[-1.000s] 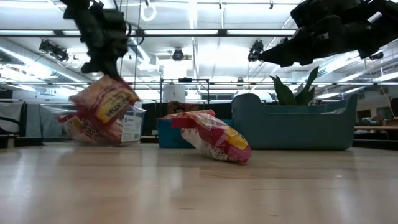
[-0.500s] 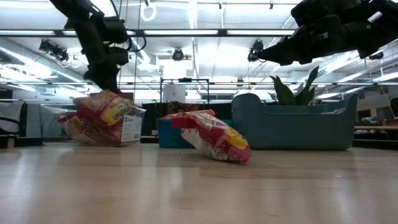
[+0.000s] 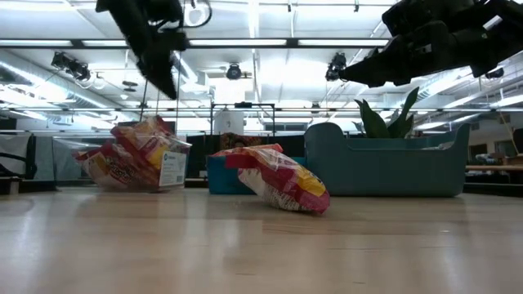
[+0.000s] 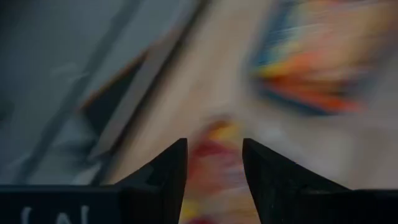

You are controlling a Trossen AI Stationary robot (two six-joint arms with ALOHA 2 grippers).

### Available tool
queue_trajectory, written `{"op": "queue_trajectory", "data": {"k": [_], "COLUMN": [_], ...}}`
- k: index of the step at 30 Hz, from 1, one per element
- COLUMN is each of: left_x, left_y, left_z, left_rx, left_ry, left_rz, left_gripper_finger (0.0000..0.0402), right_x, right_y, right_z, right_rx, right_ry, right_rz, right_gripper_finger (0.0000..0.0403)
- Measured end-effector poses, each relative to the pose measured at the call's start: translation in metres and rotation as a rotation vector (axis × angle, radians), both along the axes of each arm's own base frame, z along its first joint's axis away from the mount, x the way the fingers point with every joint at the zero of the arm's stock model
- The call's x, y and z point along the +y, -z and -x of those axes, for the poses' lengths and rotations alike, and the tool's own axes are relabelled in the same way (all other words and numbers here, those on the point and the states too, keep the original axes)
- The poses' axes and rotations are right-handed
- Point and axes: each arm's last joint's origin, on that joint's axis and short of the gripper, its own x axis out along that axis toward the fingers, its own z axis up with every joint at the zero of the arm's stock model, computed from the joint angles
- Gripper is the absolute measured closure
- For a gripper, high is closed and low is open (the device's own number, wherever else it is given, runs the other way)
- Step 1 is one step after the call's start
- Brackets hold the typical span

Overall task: Sort Maruchan noodles
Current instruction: Put the red noodle pack into the transparent bin

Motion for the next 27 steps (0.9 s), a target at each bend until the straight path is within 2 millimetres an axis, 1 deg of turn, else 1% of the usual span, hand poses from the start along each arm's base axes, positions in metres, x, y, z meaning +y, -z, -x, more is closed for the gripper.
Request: {"op": "queue_trajectory", "data": {"k": [3,6,11,16,19,22,24,27], "left_x": [-0.02,-0.043,-0.083,-0.111,-0.124,-0.132,-0.132,-0.126], "left_y": [0.0,0.006,0.024,0.046,0.064,0.081,0.092,0.106], "left_z": [-0.017,-0.039,-0.074,-0.105,-0.121,-0.134,-0.143,-0.155], "left_rx": [-0.138,-0.246,-0.252,-0.251,-0.221,-0.206,-0.204,-0.216], "left_ry": [0.174,0.269,0.348,0.362,0.394,0.429,0.443,0.454], "left_rz": [0.158,0.268,0.313,0.361,0.378,0.376,0.365,0.339], "left_gripper_finger": [0.024,0.024,0.024,0.024,0.024,0.024,0.024,0.024], "right_x": [0.0,0.0,0.0,0.0,0.0,0.0,0.0,0.0], "right_y": [0.001,0.001,0.001,0.0,0.0,0.0,0.0,0.0], "right_z": [0.0,0.0,0.0,0.0,0.0,0.0,0.0,0.0], "right_rx": [0.008,0.008,0.008,0.004,0.004,0.004,0.004,0.004], "right_ry": [0.0,0.0,0.0,0.001,0.001,0.001,0.001,0.001], "right_rz": [0.0,0.0,0.0,-0.006,-0.006,-0.006,-0.006,-0.005], "right_gripper_finger": [0.0279,0.0279,0.0279,0.0279,0.0279,0.0279,0.0279,0.0279]}}
